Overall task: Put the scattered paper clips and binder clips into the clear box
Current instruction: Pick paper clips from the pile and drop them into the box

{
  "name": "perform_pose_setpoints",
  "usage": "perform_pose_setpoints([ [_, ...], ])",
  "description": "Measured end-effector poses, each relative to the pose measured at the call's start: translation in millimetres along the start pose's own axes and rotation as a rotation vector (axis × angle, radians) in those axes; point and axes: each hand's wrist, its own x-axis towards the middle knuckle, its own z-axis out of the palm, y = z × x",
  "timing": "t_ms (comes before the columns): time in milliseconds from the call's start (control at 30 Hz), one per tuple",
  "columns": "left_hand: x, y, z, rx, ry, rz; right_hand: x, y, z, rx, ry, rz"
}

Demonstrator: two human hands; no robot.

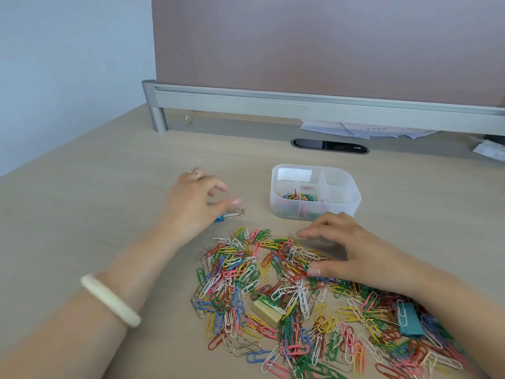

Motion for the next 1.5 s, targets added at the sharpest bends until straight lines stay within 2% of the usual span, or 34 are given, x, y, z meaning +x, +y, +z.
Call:
perform_pose_setpoints([
  [67,-9.4,17.4,-20.2,-0.058,-0.422,0.08,0.6,-3.7,-1.5,-0.043,-0.087,0.036],
  [100,-14.8,24.1,-25.8,-0.017,-0.644,0.08,1.5,-5.4,-1.6,-0.087,-0.129,0.048],
  [133,-20.1,27.1,-27.4,0.054,-0.797,0.093,2.6,-7.2,-1.1,-0.136,-0.154,0.051],
  [200,-26.3,30.1,-23.7,0.156,-0.888,0.126,5.4,-10.7,0.4,-0.19,-0.157,0.044],
  [433,-16.8,44.7,4.3,0.085,-0.759,0.275,18.6,-17.4,0.3,-0.146,-0.098,-0.04],
  [633,-9.0,47.5,16.1,0.017,-0.656,0.356,17.4,-16.2,-1.9,-0.169,-0.043,-0.022],
  [767,-19.4,46.6,24.2,-0.013,-0.545,0.354,14.5,-13.9,2.1,-0.196,0.023,-0.012],
  [1033,-29.4,45.7,33.6,-0.019,-0.428,0.35,13.7,-14.3,3.3,-0.193,0.089,-0.039],
  [1500,-29.0,45.9,33.4,-0.15,-0.342,0.331,7.6,-10.3,-8.6,0.299,0.129,0.172],
])
